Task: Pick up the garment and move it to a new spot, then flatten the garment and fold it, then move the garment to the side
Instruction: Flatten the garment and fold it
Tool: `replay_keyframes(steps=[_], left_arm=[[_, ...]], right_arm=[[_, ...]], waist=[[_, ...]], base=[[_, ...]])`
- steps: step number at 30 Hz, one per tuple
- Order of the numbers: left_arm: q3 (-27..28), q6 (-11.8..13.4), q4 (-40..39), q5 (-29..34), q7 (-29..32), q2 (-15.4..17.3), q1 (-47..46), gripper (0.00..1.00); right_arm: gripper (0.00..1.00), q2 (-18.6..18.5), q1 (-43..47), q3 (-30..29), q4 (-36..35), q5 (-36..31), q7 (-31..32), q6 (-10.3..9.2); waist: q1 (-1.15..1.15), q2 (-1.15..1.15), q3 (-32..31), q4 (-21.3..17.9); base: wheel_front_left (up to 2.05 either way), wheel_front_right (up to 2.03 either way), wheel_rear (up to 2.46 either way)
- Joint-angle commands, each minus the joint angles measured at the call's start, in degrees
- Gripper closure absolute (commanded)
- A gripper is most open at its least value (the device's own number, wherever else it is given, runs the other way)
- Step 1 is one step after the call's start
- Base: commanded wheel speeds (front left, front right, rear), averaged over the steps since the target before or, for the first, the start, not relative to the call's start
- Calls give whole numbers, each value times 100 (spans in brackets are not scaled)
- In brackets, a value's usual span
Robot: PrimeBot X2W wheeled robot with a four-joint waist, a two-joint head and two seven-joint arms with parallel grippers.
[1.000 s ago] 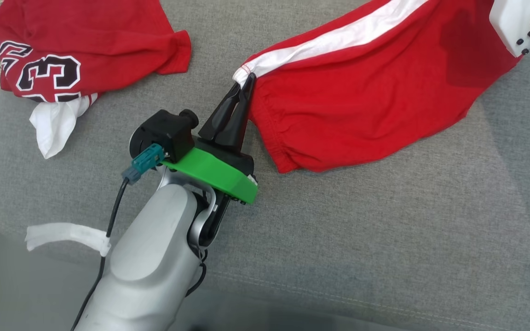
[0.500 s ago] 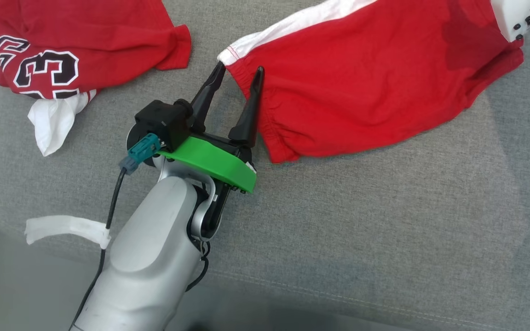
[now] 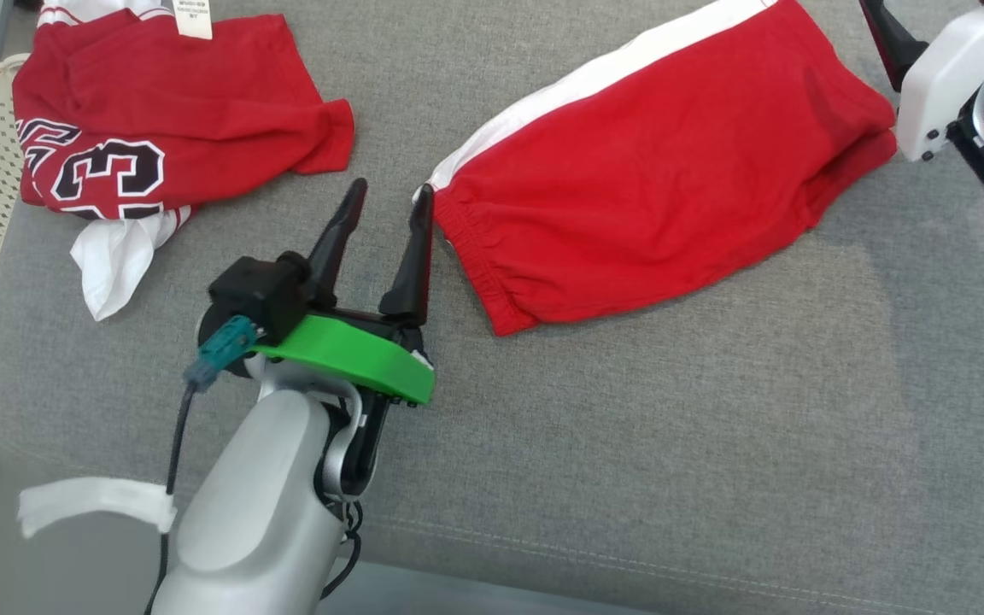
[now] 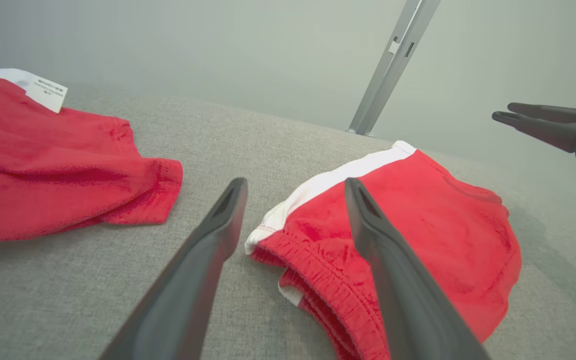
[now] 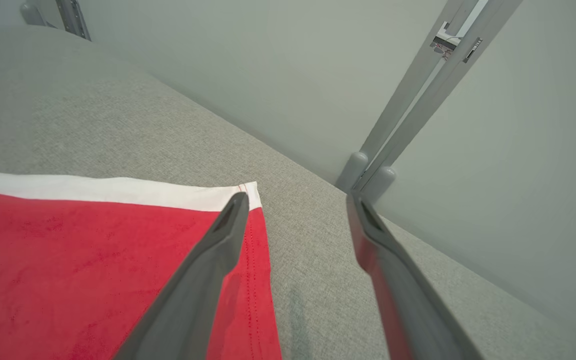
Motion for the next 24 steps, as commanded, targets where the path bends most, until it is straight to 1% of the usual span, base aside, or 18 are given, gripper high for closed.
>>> replay_keyframes(steps=[1,2,5,9,10,12,16,18,24], left_arm=[[84,27,-121,53,-6,31,55,0],[248,54,-312,75,-4,17,217,0],[647,25,-871,238,-5,-21,689,0],[999,35,-1343,390,-4,-50,1265,0],[1035,59,-1407,425,-4,-53,1386,0],[1040,70,-1496,289,-5,-57,1631,0],[1179,30,-1680,206,-5,-53,2033,0],[1269,-19,-1813,371,-5,-55,2284,0],[1377,-66,-2015,630,-5,-55,2614,0]], right_arm=[[0,78,130,-56,22,70,-74,-8],[0,127,206,-213,81,167,-169,-9],[0,318,526,-645,282,447,-411,-8],[0,534,838,-1004,575,476,-590,-8],[0,580,900,-1080,649,453,-617,-8],[0,631,1024,-1266,818,419,-651,-8],[0,768,1183,-1726,1146,323,-682,-8],[0,827,1325,-2045,1351,214,-680,-8],[0,918,1460,-2432,1725,28,-680,-8]], waist=[[0,0,-187,-77],[0,0,-239,-89],[0,0,-390,-109],[0,0,-540,-127],[0,0,-566,-124],[0,0,-619,-109],[0,0,-662,-65],[0,0,-648,-1],[0,0,-510,184]], base=[[0,0,0],[0,0,0],[0,0,0],[0,0,0],[0,0,0],[0,0,0],[0,0,0],[0,0,0],[0,0,0]])
